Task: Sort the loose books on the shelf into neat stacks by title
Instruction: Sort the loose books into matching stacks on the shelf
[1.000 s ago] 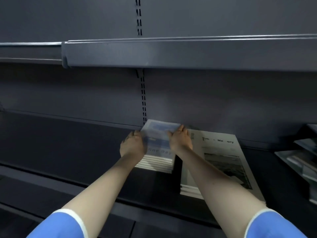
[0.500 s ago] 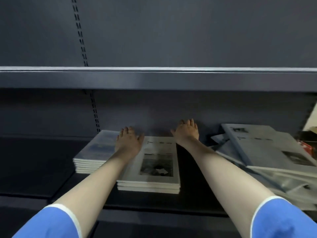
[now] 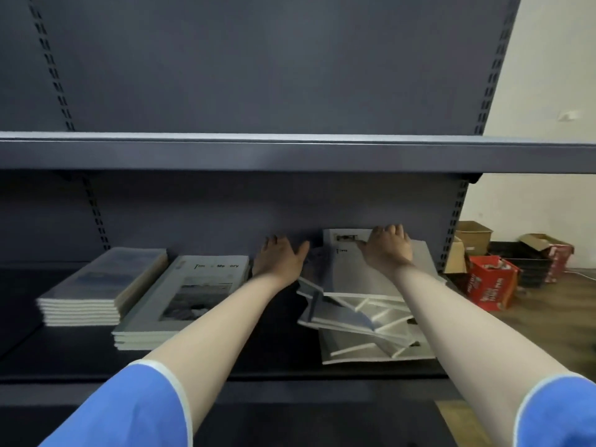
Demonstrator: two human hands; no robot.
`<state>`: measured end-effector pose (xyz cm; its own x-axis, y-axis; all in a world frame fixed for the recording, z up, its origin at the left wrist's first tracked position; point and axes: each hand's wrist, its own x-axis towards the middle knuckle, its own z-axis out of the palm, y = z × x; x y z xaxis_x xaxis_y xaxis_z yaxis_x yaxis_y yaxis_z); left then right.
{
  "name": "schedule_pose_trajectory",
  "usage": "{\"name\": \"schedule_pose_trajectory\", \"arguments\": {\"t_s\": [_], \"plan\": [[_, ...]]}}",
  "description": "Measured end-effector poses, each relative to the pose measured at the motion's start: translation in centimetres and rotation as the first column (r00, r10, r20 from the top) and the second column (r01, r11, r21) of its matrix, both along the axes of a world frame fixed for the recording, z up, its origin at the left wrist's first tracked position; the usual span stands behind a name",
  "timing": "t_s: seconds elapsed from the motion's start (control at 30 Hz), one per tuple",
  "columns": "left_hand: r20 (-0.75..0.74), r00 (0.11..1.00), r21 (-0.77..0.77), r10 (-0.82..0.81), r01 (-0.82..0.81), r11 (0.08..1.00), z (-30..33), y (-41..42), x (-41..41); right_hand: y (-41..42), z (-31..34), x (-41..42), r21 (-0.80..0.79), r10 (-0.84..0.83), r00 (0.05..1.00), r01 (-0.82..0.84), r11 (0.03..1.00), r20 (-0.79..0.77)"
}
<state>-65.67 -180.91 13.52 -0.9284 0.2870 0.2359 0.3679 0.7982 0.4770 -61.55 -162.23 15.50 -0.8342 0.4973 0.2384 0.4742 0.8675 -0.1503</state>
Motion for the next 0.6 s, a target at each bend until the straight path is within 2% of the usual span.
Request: {"name": "schedule_pose_trajectory", "arguments": {"t_s": [0.23,0.43,0.6], "plan": [[0.119,0.992,-0.133,-0.035,0.051,0.99,-0.9,6.2,1.7,4.6,-1.0,3.6,-0.126,-0.101,0.995,0.1,0.987,-0.001],[0.06,0.997,-0.164,0.042,-0.031,0.986,-1.0,7.4,1.8,5.3,-2.2,4.7,-0.182,-0.12,0.993,0.116,0.976,-0.015],[0.096,0.994,-0.167,0.061,-0.044,0.985,-0.5,7.6,2.3,4.9,-2.3,4.8,-0.293,-0.156,0.985,0.129,0.947,-0.069]]}}
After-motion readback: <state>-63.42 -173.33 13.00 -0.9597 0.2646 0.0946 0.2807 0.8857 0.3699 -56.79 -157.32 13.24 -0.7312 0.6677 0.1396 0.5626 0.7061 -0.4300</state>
